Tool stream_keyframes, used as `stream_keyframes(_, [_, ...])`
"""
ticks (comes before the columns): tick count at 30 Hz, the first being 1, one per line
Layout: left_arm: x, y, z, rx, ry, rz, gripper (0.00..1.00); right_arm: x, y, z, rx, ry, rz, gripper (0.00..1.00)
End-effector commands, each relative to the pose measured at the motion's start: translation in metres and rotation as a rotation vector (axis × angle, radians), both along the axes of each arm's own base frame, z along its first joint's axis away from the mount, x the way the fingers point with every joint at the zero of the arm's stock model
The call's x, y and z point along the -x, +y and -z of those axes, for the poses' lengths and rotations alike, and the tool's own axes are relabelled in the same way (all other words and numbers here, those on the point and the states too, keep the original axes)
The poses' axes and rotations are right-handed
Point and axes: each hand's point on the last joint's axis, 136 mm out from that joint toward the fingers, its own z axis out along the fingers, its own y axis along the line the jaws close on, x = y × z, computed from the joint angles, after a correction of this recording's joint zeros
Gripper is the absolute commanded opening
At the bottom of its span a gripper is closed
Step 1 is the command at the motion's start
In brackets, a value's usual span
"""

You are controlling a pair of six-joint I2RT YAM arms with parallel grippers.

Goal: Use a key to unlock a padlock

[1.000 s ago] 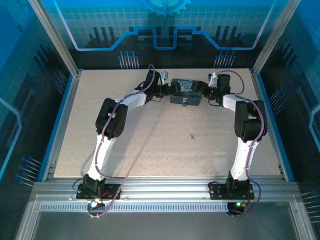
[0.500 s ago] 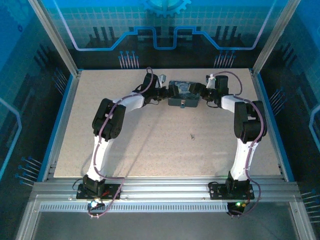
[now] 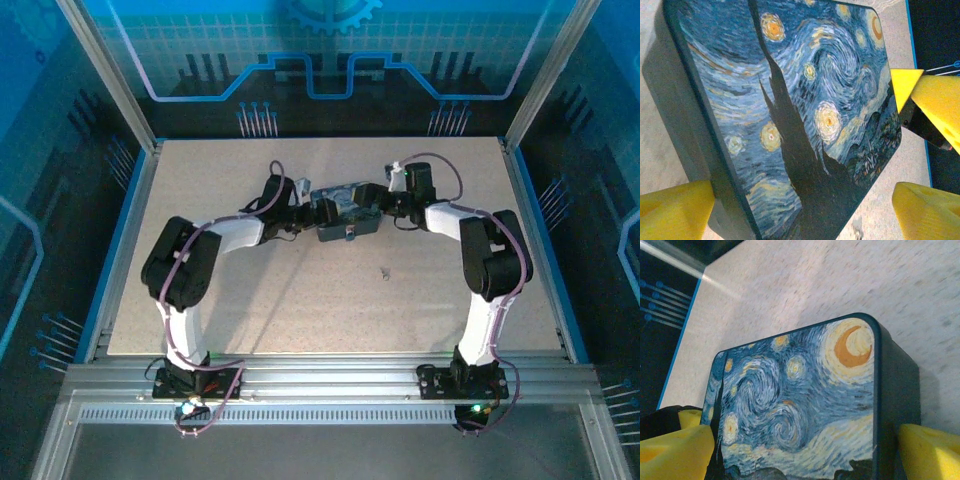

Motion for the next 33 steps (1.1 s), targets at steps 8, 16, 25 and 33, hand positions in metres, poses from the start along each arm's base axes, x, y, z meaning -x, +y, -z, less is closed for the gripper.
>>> stream_keyframes(8, [0.062, 0.019, -0.008, 0.029, 0.001, -0.032, 0.93, 0.051, 0.055, -0.009, -0.026, 0.008, -0.152, 0.96])
stream_keyframes(16, [0.078, 0.047, -0.005, -0.072, -0.022, -0.1, 0.97, 0.043, 0.03, -0.008, 0.081, -0.012, -0.048, 1.0])
stream_keyframes(25, [0.086, 0.073, -0.027, -0.131, -0.097, -0.195, 0.99, 0.045, -0.032, -0.038, 0.197, -0.077, 0.085, 1.0])
stream_keyframes(33, [0.104, 0.073, -0.063, -0.074, -0.177, -0.172, 0.98, 0.116, -0.059, -0.031, 0.32, -0.022, 0.022, 0.99])
